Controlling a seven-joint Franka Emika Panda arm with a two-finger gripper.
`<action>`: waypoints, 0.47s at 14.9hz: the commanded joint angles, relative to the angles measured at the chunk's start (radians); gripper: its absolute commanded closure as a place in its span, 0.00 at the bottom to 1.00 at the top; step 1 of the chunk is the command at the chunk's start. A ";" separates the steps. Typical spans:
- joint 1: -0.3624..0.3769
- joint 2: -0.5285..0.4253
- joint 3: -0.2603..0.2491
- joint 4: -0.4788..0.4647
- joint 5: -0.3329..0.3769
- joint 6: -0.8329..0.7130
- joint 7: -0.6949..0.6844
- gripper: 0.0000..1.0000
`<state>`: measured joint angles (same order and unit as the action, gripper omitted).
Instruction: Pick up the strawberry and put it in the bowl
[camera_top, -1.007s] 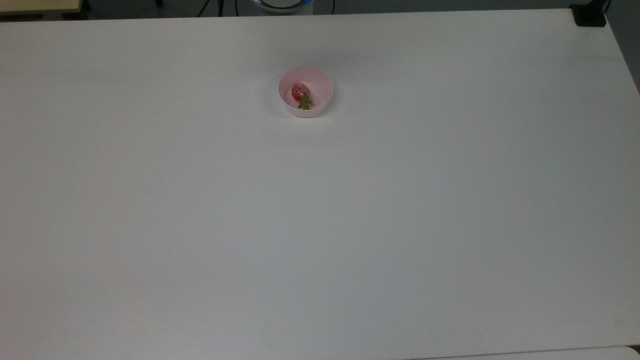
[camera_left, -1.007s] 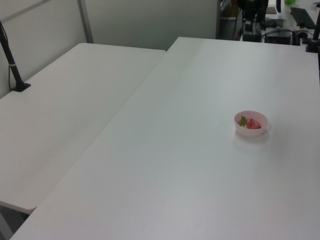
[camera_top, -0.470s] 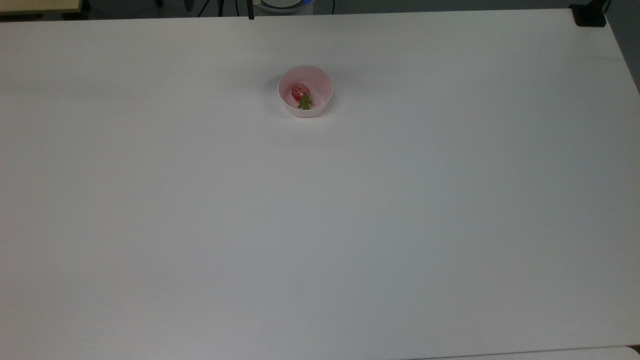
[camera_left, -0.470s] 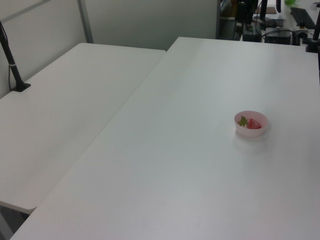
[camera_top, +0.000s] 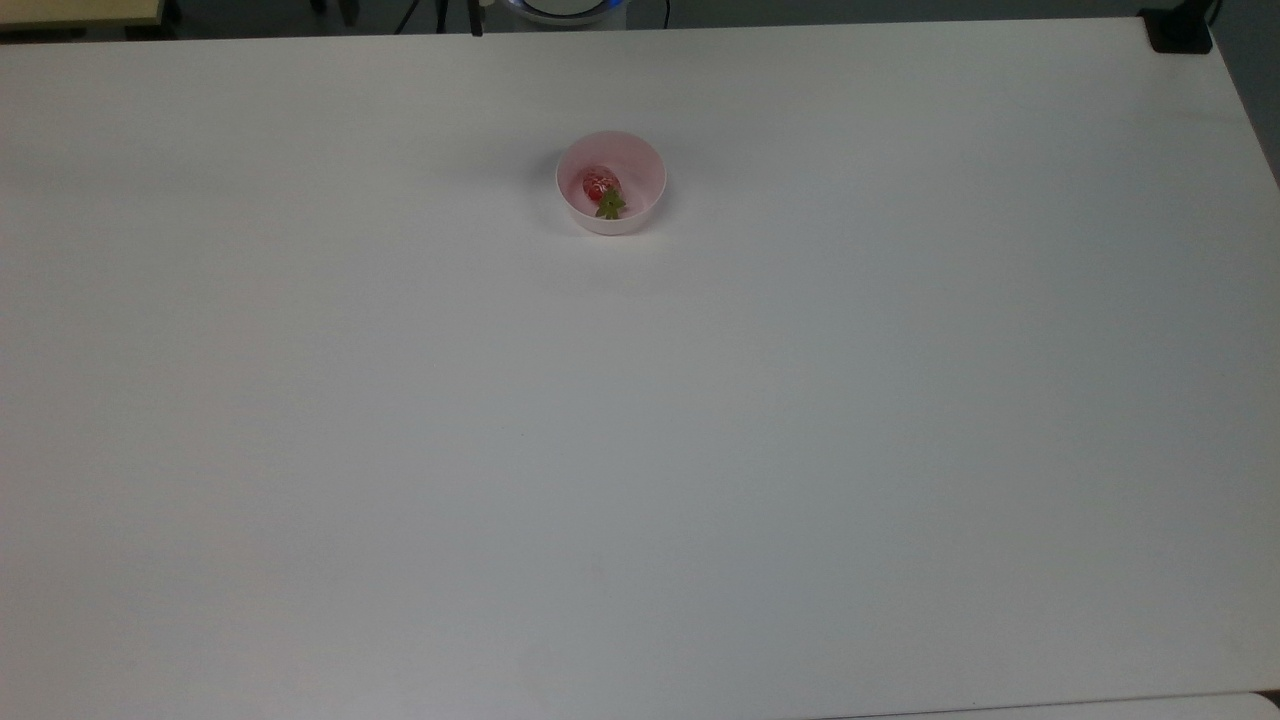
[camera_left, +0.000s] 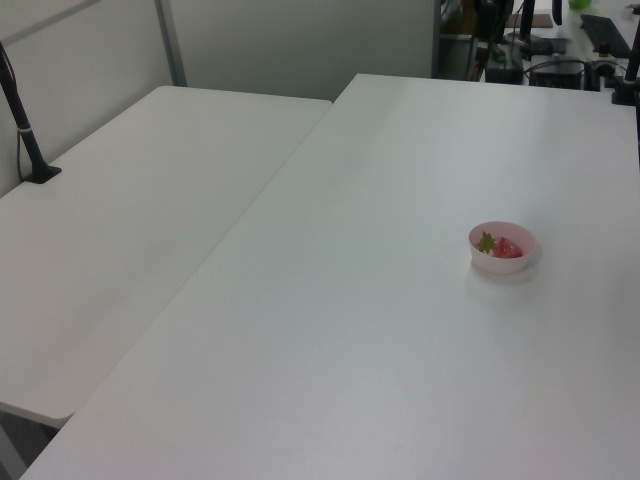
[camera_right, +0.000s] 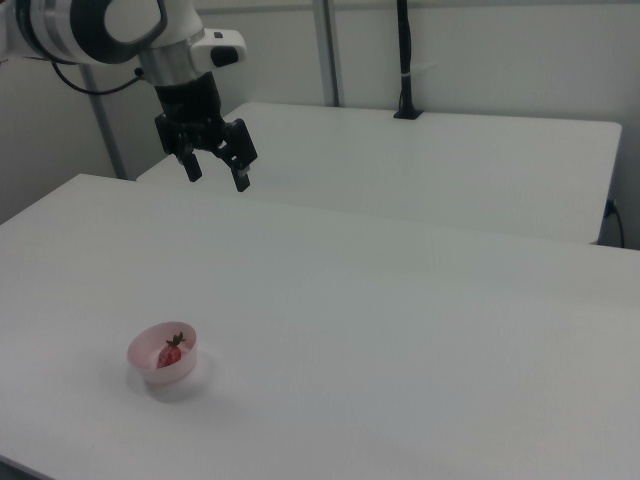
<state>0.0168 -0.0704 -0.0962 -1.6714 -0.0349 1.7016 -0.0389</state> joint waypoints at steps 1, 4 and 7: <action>-0.012 0.018 0.007 0.036 0.021 -0.033 -0.035 0.00; -0.089 0.017 0.079 0.033 0.021 -0.033 -0.041 0.00; -0.133 0.015 0.124 0.033 0.021 -0.033 -0.041 0.00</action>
<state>-0.0755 -0.0632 -0.0119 -1.6648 -0.0348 1.7013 -0.0550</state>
